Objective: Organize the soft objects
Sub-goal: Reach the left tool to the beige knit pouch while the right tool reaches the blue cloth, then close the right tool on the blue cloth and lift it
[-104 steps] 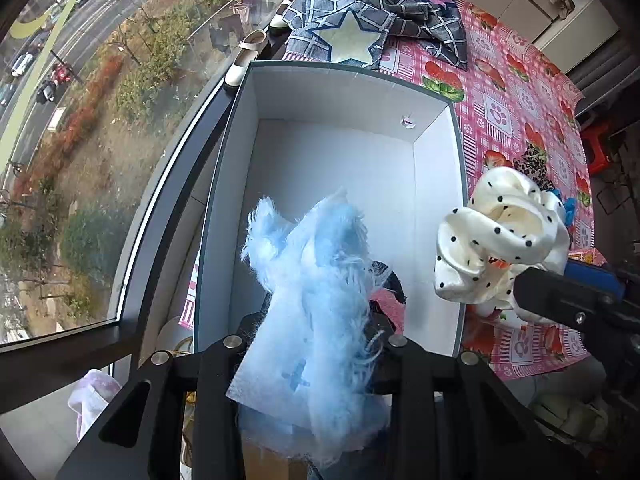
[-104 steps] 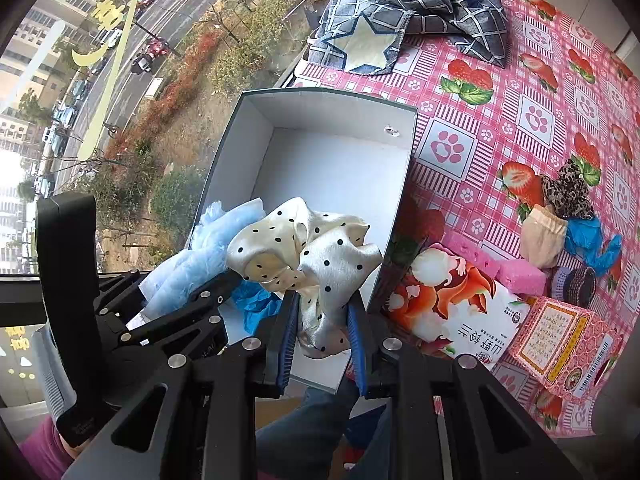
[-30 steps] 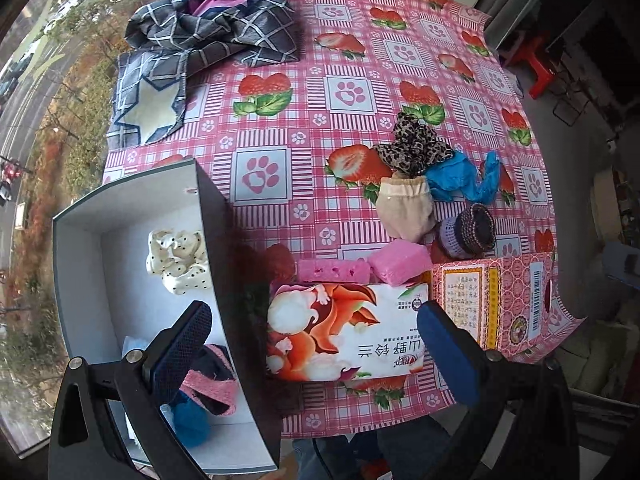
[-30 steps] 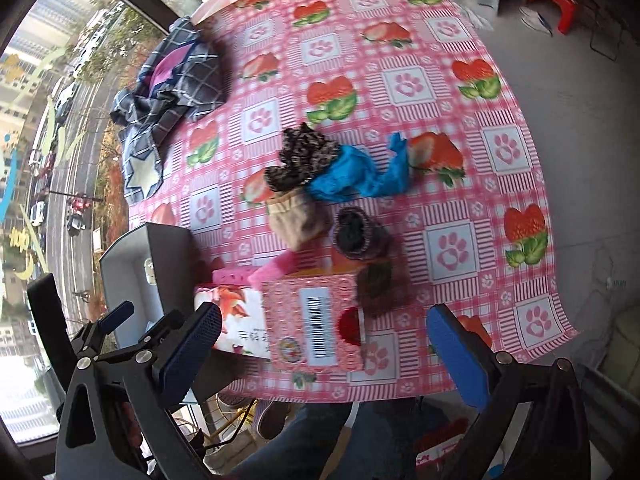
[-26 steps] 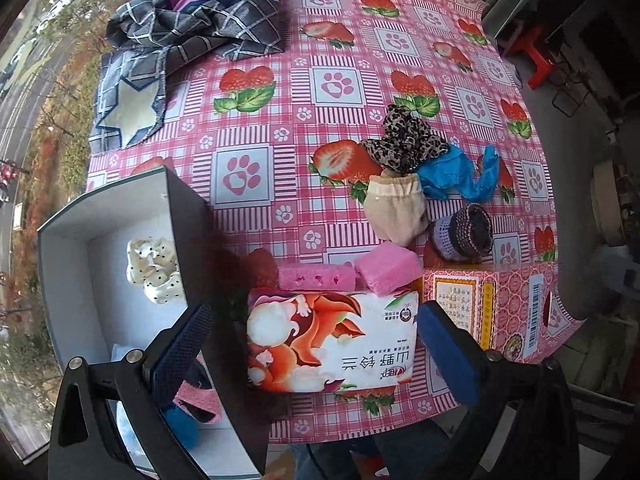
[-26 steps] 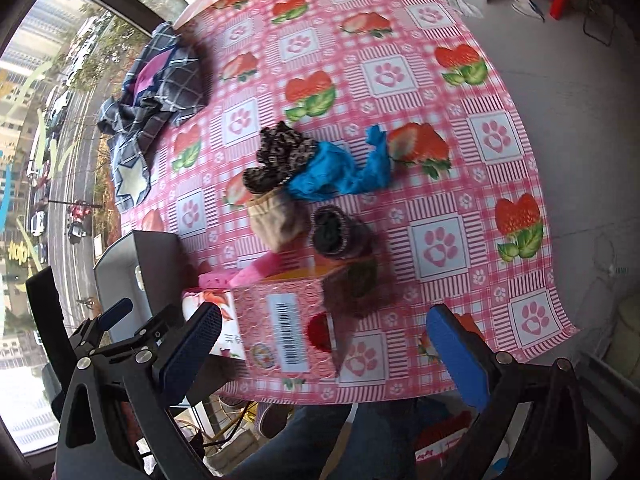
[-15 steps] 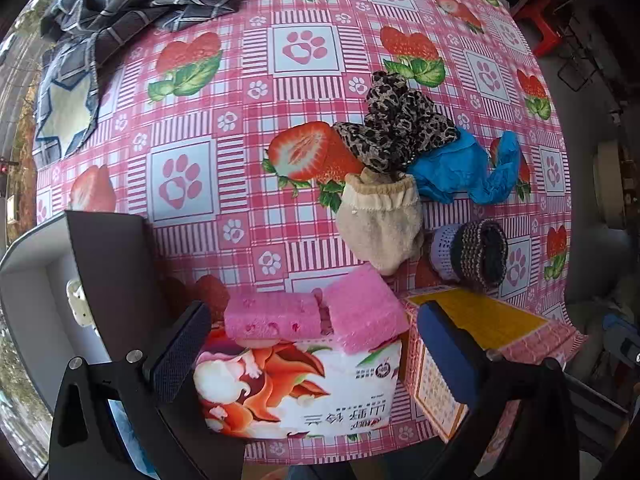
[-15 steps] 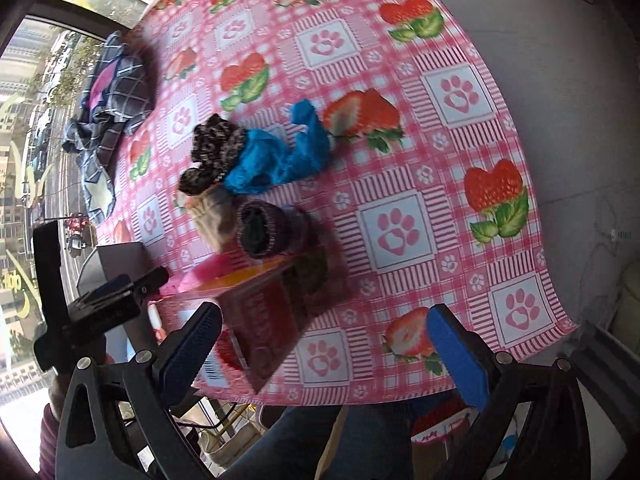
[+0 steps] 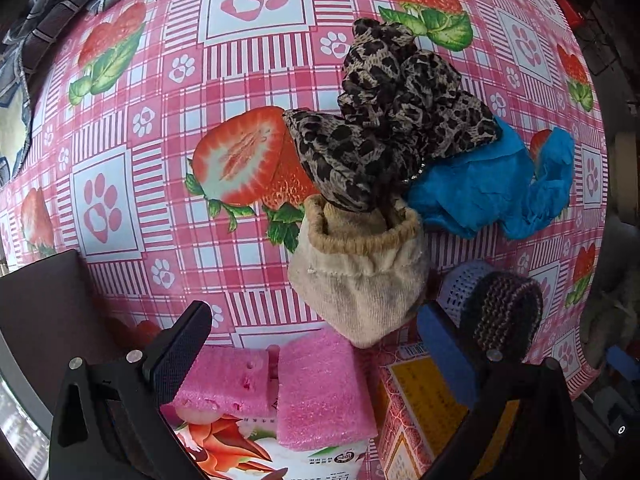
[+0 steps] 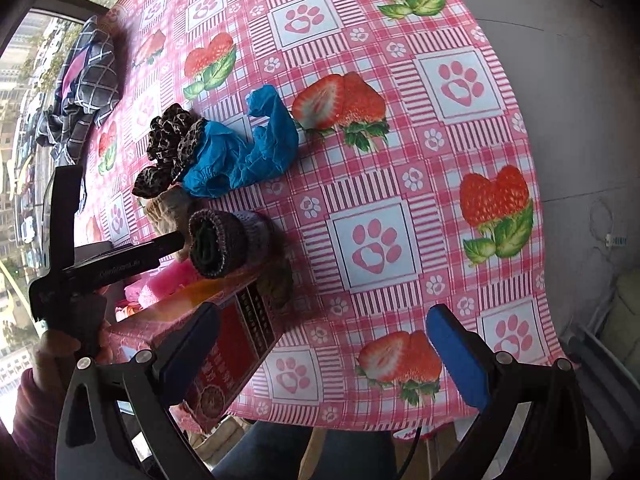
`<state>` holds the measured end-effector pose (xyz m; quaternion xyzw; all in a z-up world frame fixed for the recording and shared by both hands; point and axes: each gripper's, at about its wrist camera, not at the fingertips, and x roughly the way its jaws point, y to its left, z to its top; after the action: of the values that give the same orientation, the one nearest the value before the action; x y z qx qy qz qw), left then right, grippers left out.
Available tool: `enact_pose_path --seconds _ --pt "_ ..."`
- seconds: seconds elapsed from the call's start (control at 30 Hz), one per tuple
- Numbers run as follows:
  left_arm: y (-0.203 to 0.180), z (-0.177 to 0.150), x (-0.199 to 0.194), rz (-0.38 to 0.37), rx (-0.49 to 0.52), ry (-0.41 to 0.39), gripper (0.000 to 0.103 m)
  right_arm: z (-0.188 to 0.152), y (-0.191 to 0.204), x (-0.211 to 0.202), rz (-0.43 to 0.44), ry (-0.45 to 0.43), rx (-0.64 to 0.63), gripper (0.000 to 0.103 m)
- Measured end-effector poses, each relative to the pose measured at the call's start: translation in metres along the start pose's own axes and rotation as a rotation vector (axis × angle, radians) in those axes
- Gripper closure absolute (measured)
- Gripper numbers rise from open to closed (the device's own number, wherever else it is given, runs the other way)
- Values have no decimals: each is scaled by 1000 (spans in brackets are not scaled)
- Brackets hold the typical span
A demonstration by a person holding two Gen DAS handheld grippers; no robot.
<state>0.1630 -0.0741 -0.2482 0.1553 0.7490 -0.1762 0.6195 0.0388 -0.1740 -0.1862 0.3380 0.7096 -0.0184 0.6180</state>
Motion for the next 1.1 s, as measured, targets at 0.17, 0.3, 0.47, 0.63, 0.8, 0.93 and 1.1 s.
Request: enact_pose_path --seconds 0.17,0.3,0.47,0.63,0.8,0.93,1.1 --pt "-2 8 8 9 -13 25 0 20 15 12 -29 5 -64 0" --pt "0 13 14 12 -29 44 0 39 28 22 -70 -3 -117 0" --pt "5 24 24 18 -61 65 0 66 46 40 -124 -12 -174 0" --pt "3 21 33 36 -63 61 0 92 54 59 -205 -55 -166 0" --pt "-8 25 49 45 -72 79 1 110 66 84 -213 -24 -185 0" --pt "-14 24 56 53 -67 74 0 110 71 104 -278 -4 -218 0" --pt "-18 19 53 82 -51 53 0 105 42 101 -326 -7 -154 0"
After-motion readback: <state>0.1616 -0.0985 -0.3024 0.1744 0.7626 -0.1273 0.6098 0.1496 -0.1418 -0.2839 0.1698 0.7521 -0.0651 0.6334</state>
